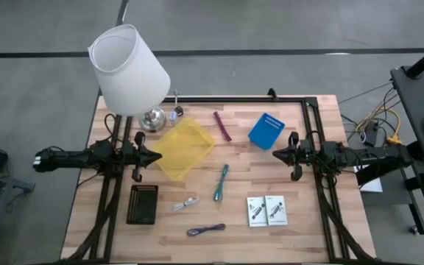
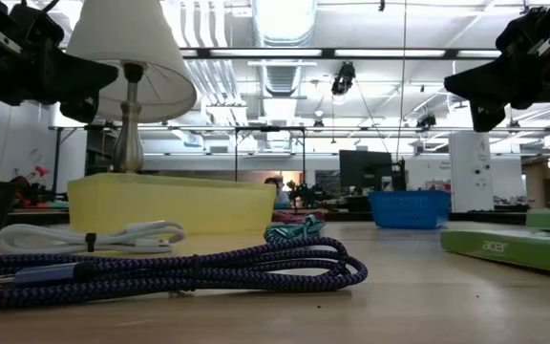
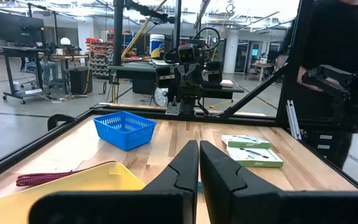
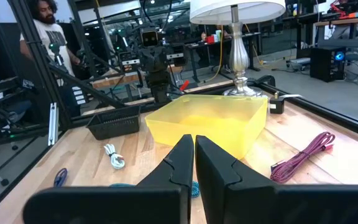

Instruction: Pick and place items into bin

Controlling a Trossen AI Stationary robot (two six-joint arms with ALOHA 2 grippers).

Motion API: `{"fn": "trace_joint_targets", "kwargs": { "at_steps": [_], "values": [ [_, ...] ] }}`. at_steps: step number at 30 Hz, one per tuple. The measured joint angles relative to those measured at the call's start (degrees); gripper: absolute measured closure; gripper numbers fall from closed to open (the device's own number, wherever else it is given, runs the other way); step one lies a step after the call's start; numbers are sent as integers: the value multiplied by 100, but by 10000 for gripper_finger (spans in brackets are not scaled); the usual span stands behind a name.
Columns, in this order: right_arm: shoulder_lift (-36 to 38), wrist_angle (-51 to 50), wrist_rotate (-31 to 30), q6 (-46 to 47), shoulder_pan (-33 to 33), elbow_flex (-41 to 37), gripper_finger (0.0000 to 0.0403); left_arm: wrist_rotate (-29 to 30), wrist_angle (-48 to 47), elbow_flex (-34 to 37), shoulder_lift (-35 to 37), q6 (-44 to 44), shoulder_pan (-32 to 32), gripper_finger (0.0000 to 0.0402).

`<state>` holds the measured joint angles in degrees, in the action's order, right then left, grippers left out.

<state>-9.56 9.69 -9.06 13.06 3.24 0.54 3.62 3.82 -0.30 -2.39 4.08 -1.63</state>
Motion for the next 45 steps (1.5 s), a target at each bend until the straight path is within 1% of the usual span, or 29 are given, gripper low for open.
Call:
{"fn": "trace_joint_targets", "kwargs": {
  "at_steps": [31,33,37,45],
  "values": [
    [2,7,2,17,-1,0,394,-2,0,0,0,2,-2,402],
    [2,14,2,271,0,0,394,0,2,0,2,0,0,402],
    [3,245,13,1255,1,2,394,-1,0,0,1,0,0,402],
    [2,335,7,2627,0,2,394,0,2,0,1,0,-1,402]
  ]
}}
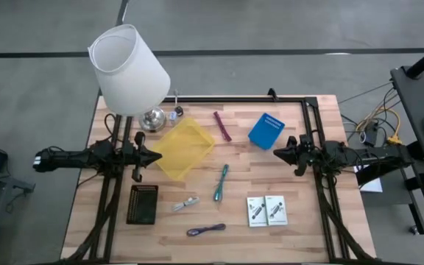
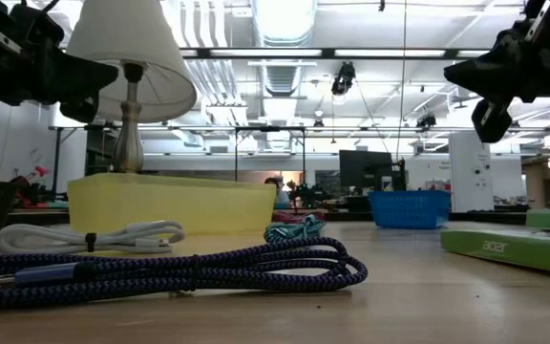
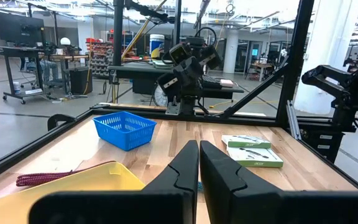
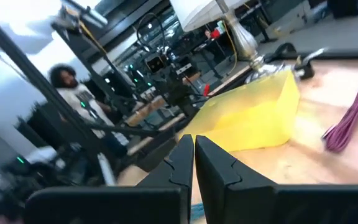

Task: Pick and place items into bin
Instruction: Put the pink charger cable into the yellow bin

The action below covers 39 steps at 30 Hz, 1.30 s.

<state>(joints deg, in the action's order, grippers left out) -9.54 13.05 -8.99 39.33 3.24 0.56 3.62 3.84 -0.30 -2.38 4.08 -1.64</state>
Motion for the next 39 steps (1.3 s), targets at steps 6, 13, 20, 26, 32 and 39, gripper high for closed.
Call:
{"fn": "trace_joint_targets", "kwargs": {
  "at_steps": [6,13,20,26,32,39],
  "values": [
    [-2,53,-64,376,0,0,394,2,5,0,-1,-3,-1,402],
    [0,318,-893,421,0,0,394,12,356,0,-2,603,3,402],
    [-4,929,-1718,375,-2,0,394,380,2105,2,-61,1778,3,402],
    [-101,986,-1969,-48,-2,150,360,378,3458,2,-302,1233,3,388],
    [-742,959,-1970,-1113,-1,903,284,310,3737,-51,-648,1304,2,305],
    [-1922,377,-1967,-1286,-4,2023,230,269,3962,-442,-953,1355,3,244]
  ]
}}
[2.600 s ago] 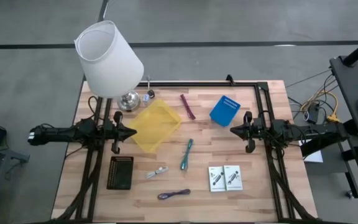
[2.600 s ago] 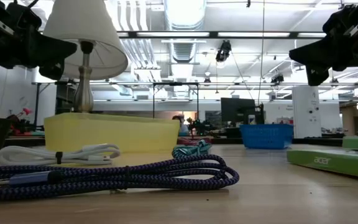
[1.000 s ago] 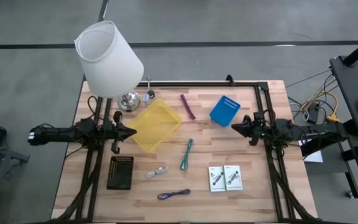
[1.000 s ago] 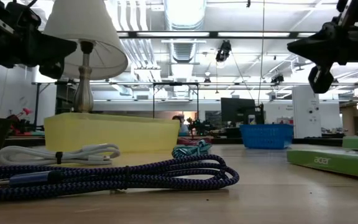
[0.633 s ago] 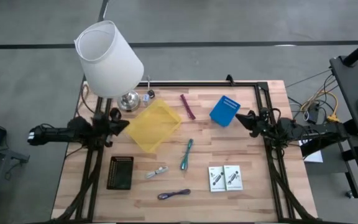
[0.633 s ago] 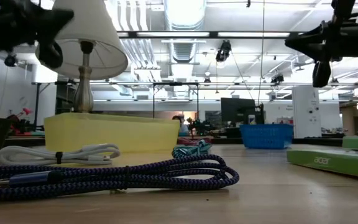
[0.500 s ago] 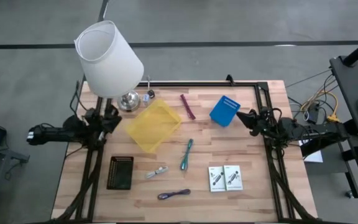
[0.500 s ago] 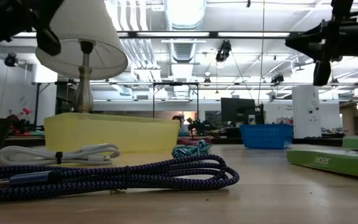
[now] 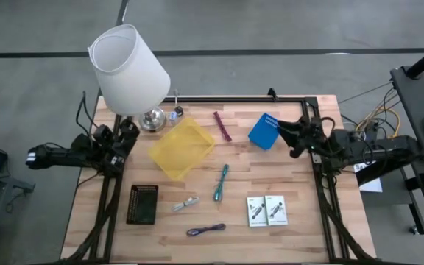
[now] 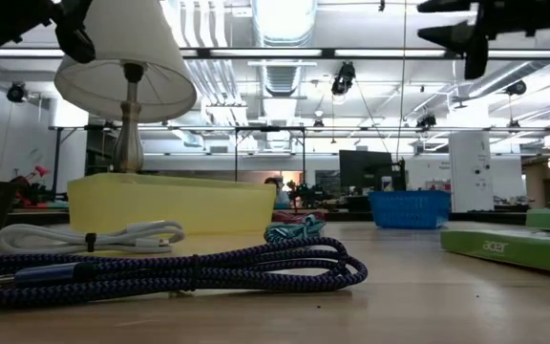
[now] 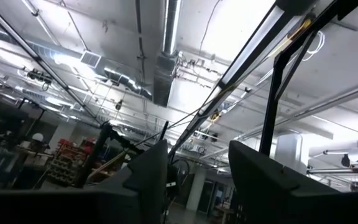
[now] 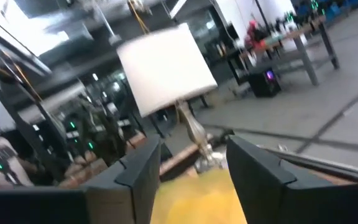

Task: Pick and place items into bin
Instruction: Put the pink charger cable into the yellow bin

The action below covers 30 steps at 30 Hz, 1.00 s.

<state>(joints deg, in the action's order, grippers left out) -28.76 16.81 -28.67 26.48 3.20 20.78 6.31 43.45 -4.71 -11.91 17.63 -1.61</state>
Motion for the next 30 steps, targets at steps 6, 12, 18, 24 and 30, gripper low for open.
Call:
{"fn": "trace_joint_targets", "kwargs": {
  "at_steps": [6,12,18,24,30],
  "values": [
    [-1065,-950,-58,787,-168,998,225,0,71,-41,11,450,-2,242],
    [-2006,-1278,-113,641,-469,1673,227,-2,140,-41,31,562,-2,242],
    [-2823,-1692,228,1085,-759,2172,234,-2,143,-41,-36,566,-2,242],
    [-3713,-1681,637,957,-946,2734,235,0,132,-41,-40,573,-2,242],
    [-4683,-2431,666,997,-1204,3561,222,0,134,-44,-22,603,-2,242]
  ]
}}
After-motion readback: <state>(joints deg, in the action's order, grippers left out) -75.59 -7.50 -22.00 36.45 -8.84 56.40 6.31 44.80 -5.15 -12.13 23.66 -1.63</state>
